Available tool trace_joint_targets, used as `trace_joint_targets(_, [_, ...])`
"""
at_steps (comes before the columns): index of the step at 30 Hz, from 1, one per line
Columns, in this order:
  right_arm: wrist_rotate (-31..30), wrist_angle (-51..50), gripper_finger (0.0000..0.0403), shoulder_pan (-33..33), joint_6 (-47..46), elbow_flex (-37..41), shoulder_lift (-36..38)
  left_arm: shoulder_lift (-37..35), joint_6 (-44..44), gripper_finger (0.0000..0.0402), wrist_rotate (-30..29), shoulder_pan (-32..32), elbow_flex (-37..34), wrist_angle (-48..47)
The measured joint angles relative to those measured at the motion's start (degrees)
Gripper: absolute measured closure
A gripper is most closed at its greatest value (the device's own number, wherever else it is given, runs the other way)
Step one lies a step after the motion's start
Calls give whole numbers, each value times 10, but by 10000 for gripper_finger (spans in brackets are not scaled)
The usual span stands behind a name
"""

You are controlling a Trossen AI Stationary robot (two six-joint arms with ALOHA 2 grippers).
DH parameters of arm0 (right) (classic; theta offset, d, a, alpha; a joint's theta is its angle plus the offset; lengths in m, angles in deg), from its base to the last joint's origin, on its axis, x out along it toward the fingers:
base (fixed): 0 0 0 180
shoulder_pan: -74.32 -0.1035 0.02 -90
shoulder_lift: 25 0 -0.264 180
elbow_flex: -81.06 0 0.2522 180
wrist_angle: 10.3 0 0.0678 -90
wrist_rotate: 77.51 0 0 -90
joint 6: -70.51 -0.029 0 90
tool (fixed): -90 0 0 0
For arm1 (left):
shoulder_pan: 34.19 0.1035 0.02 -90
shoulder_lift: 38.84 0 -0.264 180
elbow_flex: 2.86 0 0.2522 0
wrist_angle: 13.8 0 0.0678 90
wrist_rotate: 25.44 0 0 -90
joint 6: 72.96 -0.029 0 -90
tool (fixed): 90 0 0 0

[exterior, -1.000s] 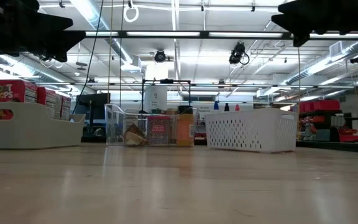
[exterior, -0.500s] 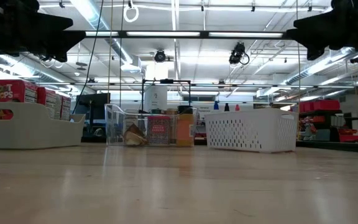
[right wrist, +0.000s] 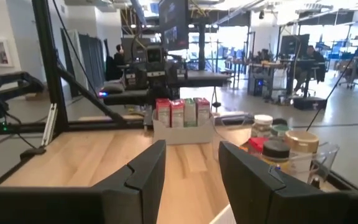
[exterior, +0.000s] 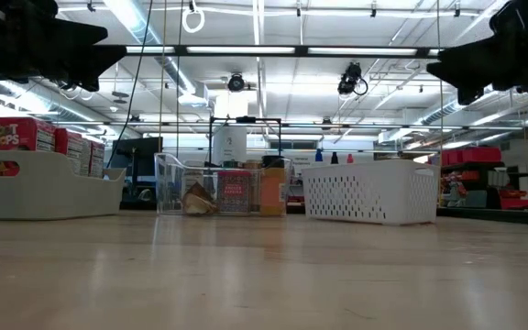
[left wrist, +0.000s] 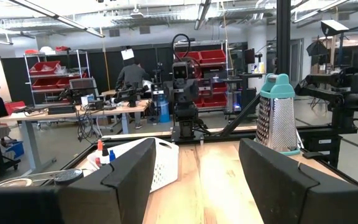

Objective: Pick & Place Kitchen Items
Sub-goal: Return to Home Position

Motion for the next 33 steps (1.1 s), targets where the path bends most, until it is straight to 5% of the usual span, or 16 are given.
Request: trace_joint_targets(33, [0, 22, 243, 0, -25, 38, -1, 0, 0, 159, -2, 0, 0, 0])
